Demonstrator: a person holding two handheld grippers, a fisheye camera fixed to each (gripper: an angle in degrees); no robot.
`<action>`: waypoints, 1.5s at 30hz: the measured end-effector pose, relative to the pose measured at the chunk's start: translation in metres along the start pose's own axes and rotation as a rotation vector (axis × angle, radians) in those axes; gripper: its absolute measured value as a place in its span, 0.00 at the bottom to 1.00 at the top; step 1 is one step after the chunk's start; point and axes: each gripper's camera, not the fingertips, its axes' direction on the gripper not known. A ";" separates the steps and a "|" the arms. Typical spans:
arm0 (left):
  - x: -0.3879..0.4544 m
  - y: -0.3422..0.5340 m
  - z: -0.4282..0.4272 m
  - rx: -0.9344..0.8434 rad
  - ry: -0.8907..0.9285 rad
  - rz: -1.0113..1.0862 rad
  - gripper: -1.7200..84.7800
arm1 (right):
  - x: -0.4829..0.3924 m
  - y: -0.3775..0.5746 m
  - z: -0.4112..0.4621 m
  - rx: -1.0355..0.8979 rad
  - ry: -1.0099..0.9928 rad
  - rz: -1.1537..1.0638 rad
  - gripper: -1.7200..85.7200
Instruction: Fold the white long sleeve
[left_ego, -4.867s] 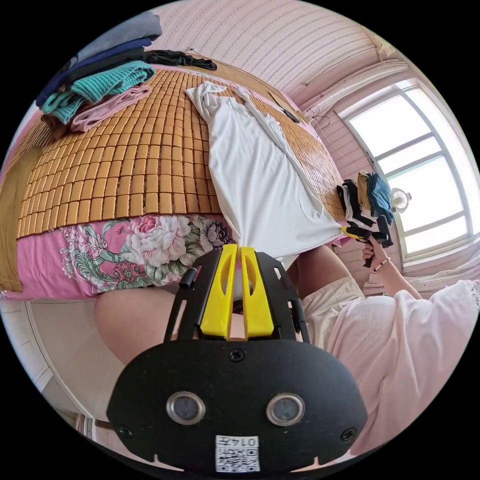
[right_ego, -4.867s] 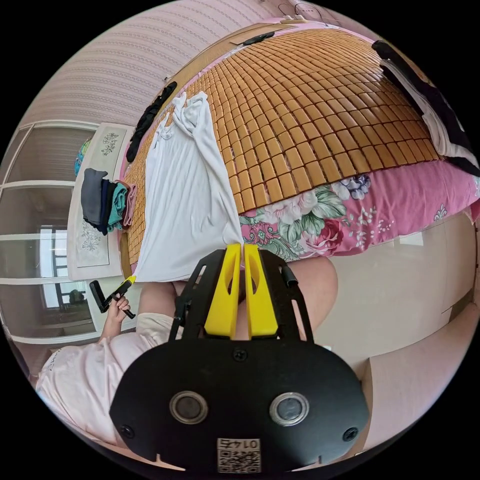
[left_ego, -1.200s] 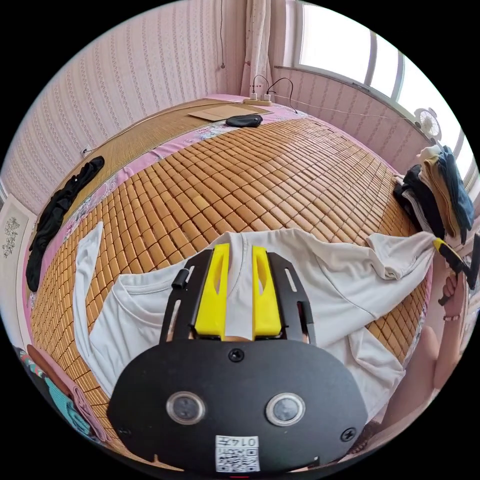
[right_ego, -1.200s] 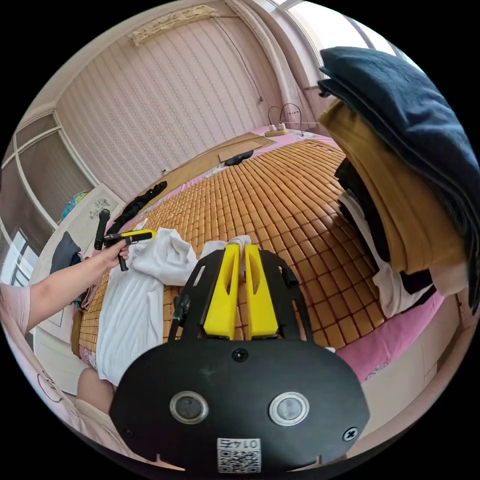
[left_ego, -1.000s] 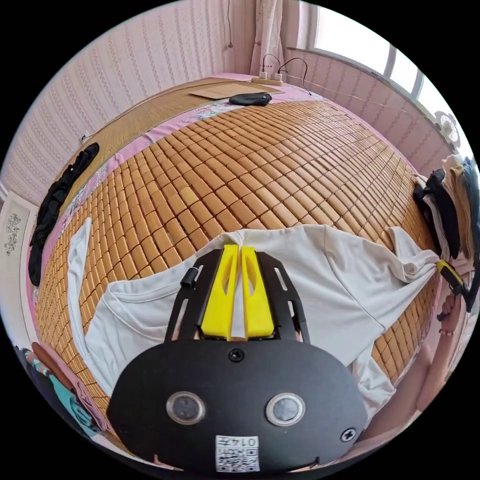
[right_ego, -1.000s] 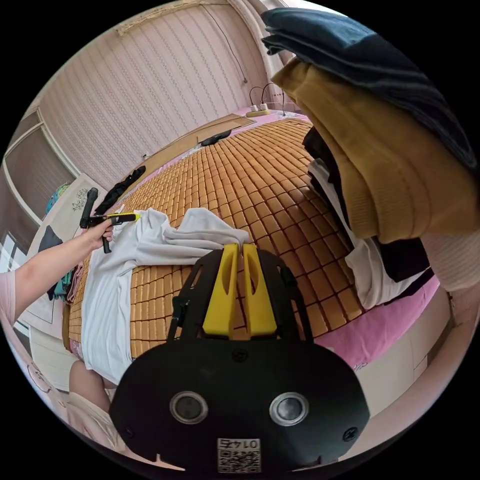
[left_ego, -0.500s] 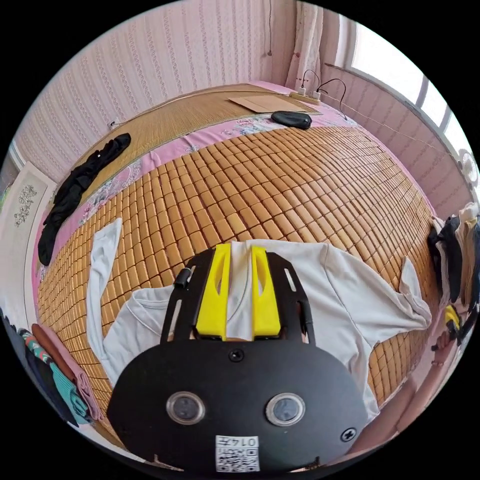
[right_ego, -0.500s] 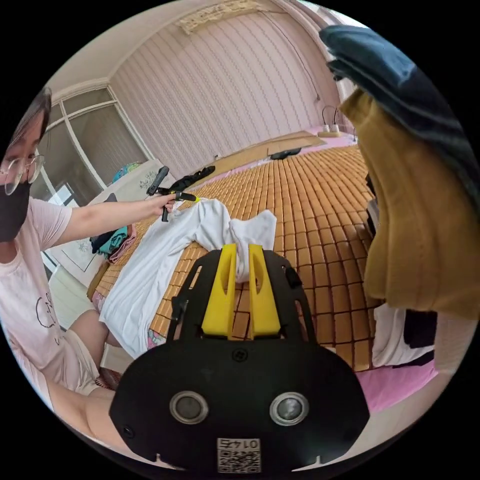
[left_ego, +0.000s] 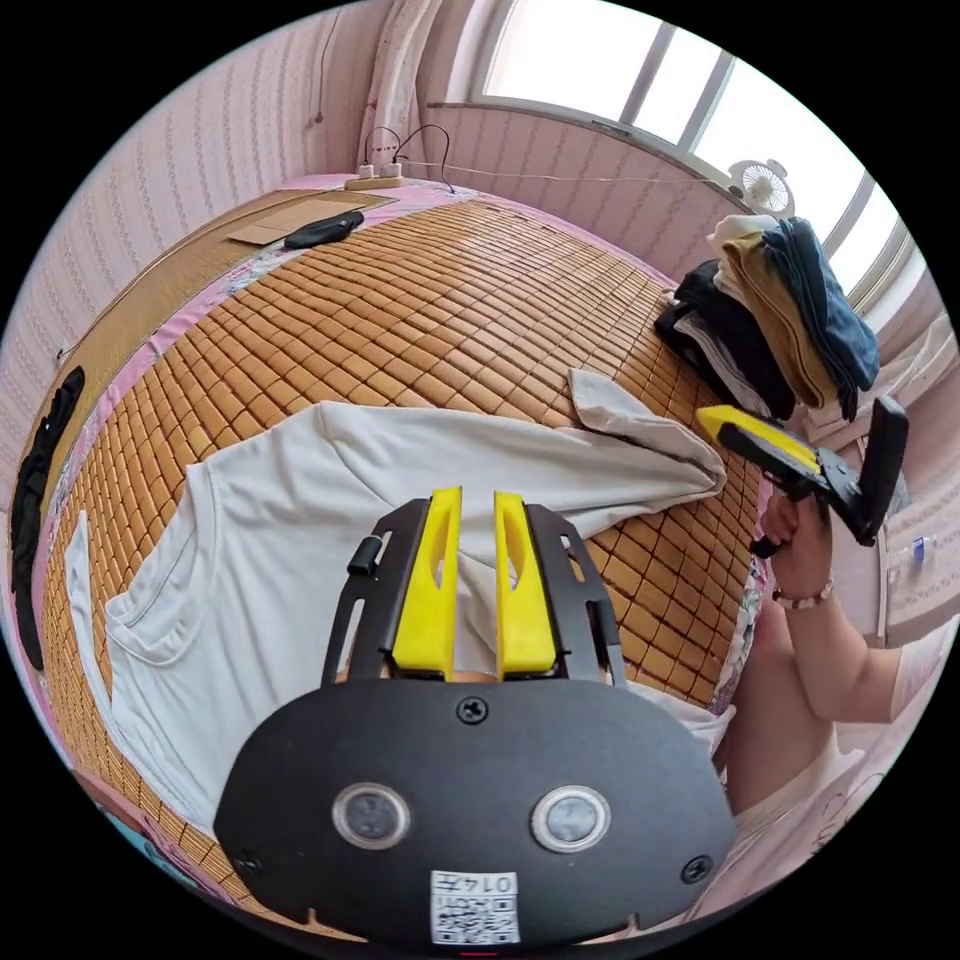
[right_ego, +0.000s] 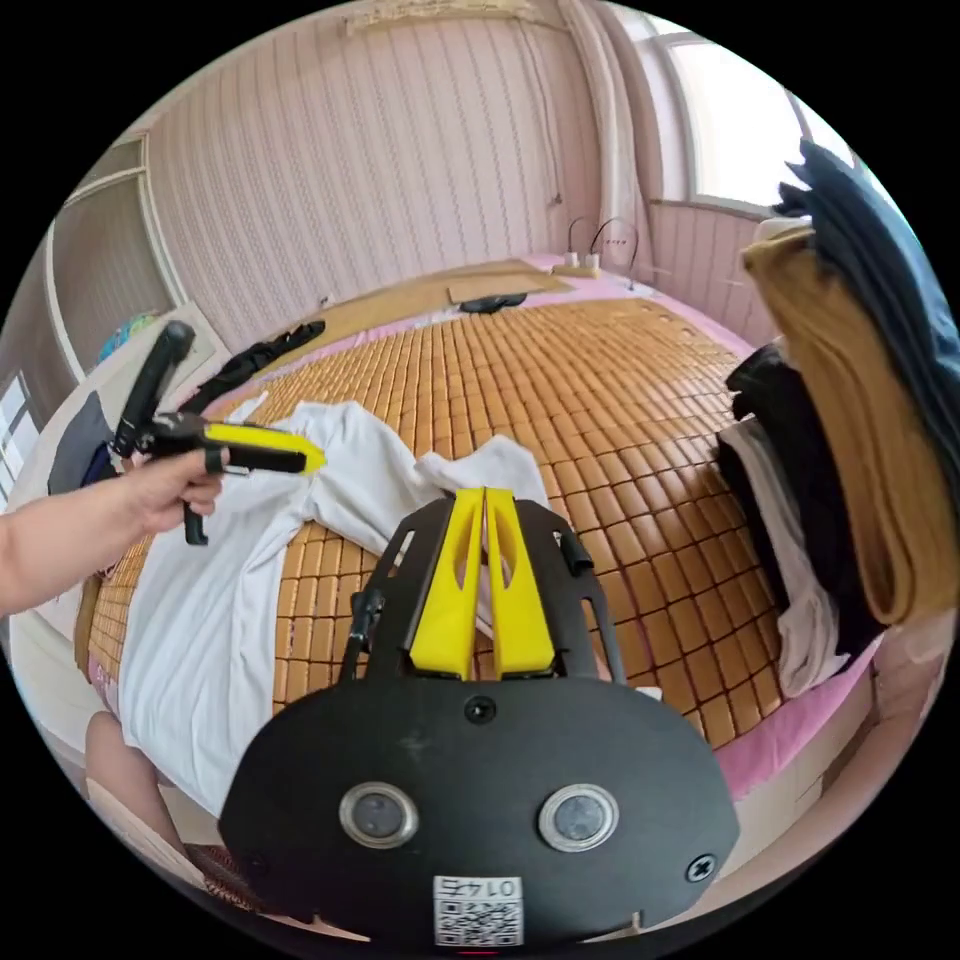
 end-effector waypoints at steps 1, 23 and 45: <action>0.003 0.000 0.010 -0.018 0.034 0.013 0.09 | 0.009 0.004 -0.025 0.079 0.034 0.045 0.03; 0.010 0.040 0.053 0.048 -0.039 0.069 0.02 | 0.058 0.034 -0.051 0.025 0.113 0.269 0.03; 0.063 0.050 0.051 -0.084 -0.038 0.311 0.03 | 0.161 0.109 -0.054 -0.210 0.207 0.421 0.03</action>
